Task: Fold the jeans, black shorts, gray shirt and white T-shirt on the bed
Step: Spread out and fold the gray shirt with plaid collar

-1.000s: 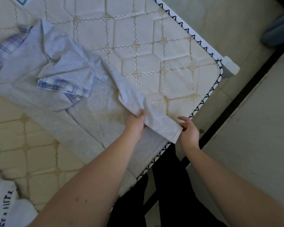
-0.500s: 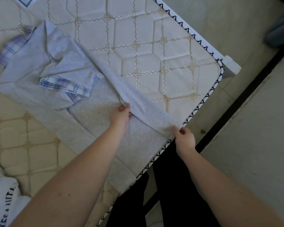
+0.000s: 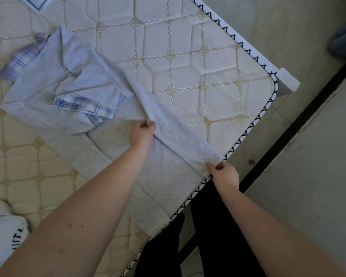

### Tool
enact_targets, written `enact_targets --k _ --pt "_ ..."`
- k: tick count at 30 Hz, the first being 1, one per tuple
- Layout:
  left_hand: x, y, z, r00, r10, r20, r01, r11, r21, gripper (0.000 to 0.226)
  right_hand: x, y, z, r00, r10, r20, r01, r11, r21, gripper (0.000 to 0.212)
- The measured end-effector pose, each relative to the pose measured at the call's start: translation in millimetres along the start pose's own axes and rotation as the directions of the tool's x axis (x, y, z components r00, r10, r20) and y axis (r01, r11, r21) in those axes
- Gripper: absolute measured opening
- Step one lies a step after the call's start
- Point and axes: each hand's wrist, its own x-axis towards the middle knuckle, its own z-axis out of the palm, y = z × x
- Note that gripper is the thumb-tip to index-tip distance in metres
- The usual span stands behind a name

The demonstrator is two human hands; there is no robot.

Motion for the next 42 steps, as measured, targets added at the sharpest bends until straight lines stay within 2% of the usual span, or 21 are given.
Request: enact_targets --k 2,5,7,10,12,15,18,20,25,27,28,30,31,33,34,35,37,38,39,40,42 --pt "6 7 -2 0.999 -0.040 0.034 0.043 0.993 -0.112 0.016 -2 -5 -1 0.996 0.010 -0.085 -0.010 1.000 0.000 0.037" --pt "14 22 -7 0.961 -0.173 0.216 0.240 0.909 -0.340 0.037 -6 -13 -3 0.978 0.028 -0.205 -0.010 0.996 0.085 0.041" --pt "24 31 -10 0.937 -0.196 0.290 0.310 0.850 -0.425 0.047 -4 -22 -4 0.974 -0.039 -0.224 0.065 0.992 0.107 0.035" --pt "32 49 -17 0.928 -0.232 0.292 0.357 0.777 -0.518 0.028 2 -47 1 0.964 -0.204 -0.172 0.229 0.964 0.139 0.025" --pt "36 60 -23 0.912 -0.266 0.313 0.396 0.771 -0.499 0.014 5 -68 6 0.931 -0.343 -0.127 0.354 0.932 0.075 0.028" --pt "43 72 -31 0.909 -0.244 0.337 0.367 0.851 -0.376 0.012 13 -101 16 0.856 -0.516 -0.034 0.508 0.851 -0.136 0.040" --pt "52 84 -35 0.930 -0.157 0.333 0.294 0.860 -0.417 0.005 21 -131 30 0.836 -0.537 0.114 0.543 0.776 -0.323 0.045" --pt "59 87 -36 0.947 -0.126 0.295 0.259 0.843 -0.472 0.007 26 -146 38 0.830 -0.542 0.130 0.544 0.736 -0.403 0.043" --pt "55 78 -41 0.971 -0.192 0.139 0.235 0.853 -0.466 0.047 34 -178 42 0.855 -0.516 0.063 0.495 0.772 -0.400 0.032" --pt "51 74 -44 0.963 -0.214 0.163 0.264 0.868 -0.421 0.058 35 -192 47 0.827 -0.555 0.086 0.540 0.745 -0.392 0.032" --pt "51 75 -45 0.950 -0.223 0.218 0.298 0.855 -0.425 0.057 34 -201 50 0.803 -0.586 0.107 0.578 0.723 -0.377 0.032" --pt "52 84 -53 0.914 -0.294 0.281 0.394 0.809 -0.437 0.027 32 -223 56 0.752 -0.645 0.132 0.646 0.685 -0.337 0.033" --pt "54 92 -58 0.904 -0.327 0.274 0.417 0.816 -0.401 0.012 31 -235 59 0.731 -0.669 0.135 0.671 0.670 -0.318 0.034" --pt "64 97 -69 0.943 -0.309 0.122 0.326 0.932 -0.159 0.040 28 -260 68 0.689 -0.711 0.142 0.715 0.635 -0.291 0.033" --pt "69 96 -77 0.982 -0.182 -0.051 0.184 0.982 0.052 0.047 26 -272 74 0.670 -0.727 0.151 0.734 0.617 -0.284 0.033" --pt "72 96 -86 0.974 0.048 -0.221 0.010 0.967 0.254 0.044 24 -283 81 0.654 -0.737 0.169 0.749 0.601 -0.280 0.033" --pt "77 100 -107 0.811 0.454 -0.368 -0.261 0.845 0.467 0.029 21 -303 96 0.633 -0.740 0.228 0.770 0.571 -0.286 0.036" --pt "84 102 -119 0.737 0.548 -0.395 -0.303 0.791 0.532 0.025 21 -312 103 0.637 -0.726 0.258 0.768 0.571 -0.290 0.039" --pt "93 106 -129 0.706 0.588 -0.394 -0.270 0.738 0.618 0.034 21 -319 109 0.652 -0.703 0.284 0.757 0.585 -0.291 0.042" --pt "106 108 -138 0.733 0.572 -0.367 -0.198 0.696 0.690 0.049 22 -327 114 0.672 -0.675 0.304 0.740 0.608 -0.288 0.045" --pt "131 115 -158 0.870 0.402 -0.285 -0.050 0.647 0.760 0.067 26 -338 123 0.699 -0.628 0.341 0.713 0.645 -0.274 0.048"
